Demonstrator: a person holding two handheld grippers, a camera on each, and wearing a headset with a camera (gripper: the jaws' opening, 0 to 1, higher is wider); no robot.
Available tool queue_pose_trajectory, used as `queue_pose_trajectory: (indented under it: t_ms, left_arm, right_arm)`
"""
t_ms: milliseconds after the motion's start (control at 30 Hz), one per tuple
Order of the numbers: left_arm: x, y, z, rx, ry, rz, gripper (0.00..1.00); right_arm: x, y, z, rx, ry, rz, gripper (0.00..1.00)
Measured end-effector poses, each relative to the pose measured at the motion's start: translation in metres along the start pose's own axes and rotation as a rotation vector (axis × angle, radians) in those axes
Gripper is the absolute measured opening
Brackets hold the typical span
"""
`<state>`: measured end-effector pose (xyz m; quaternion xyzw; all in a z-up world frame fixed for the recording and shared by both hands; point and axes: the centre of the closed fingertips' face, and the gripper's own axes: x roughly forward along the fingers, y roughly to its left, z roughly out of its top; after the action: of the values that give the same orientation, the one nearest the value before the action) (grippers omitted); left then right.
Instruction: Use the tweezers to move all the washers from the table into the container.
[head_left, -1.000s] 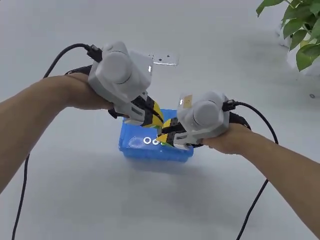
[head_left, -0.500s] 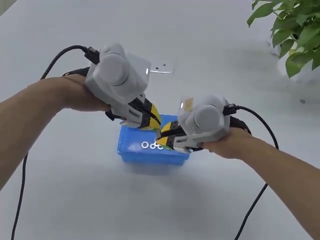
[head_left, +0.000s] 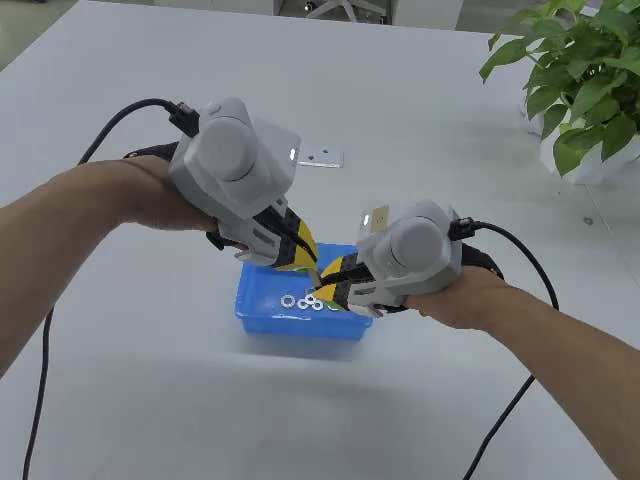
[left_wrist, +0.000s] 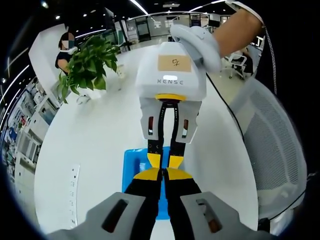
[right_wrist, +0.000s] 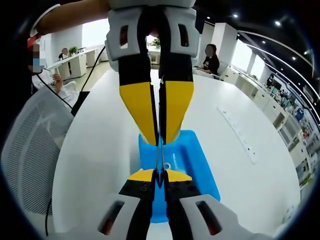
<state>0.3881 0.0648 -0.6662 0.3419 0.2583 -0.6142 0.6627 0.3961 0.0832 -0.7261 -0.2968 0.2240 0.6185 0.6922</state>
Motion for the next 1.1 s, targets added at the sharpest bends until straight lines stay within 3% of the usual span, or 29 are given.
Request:
queue_pose_trajectory:
  t_ms: [567, 767, 867, 1100]
  left_arm:
    - [-0.007, -0.03, -0.005, 0.037, 0.047, -0.009, 0.07]
    - [-0.004, -0.04, -0.023, 0.043, 0.096, -0.006, 0.05]
    - [-0.001, -0.043, -0.029, 0.039, 0.099, -0.019, 0.05]
    - [0.004, -0.05, -0.036, 0.039, 0.112, -0.024, 0.05]
  right_arm:
    - [-0.016, 0.032, 0.007, -0.051, 0.039, 0.033, 0.07]
    - [-0.018, 0.04, 0.008, -0.059, 0.042, 0.048, 0.07]
    - [-0.016, 0.047, 0.007, -0.074, 0.053, 0.062, 0.07]
    - [-0.012, 0.055, 0.004, -0.085, 0.079, 0.077, 0.07]
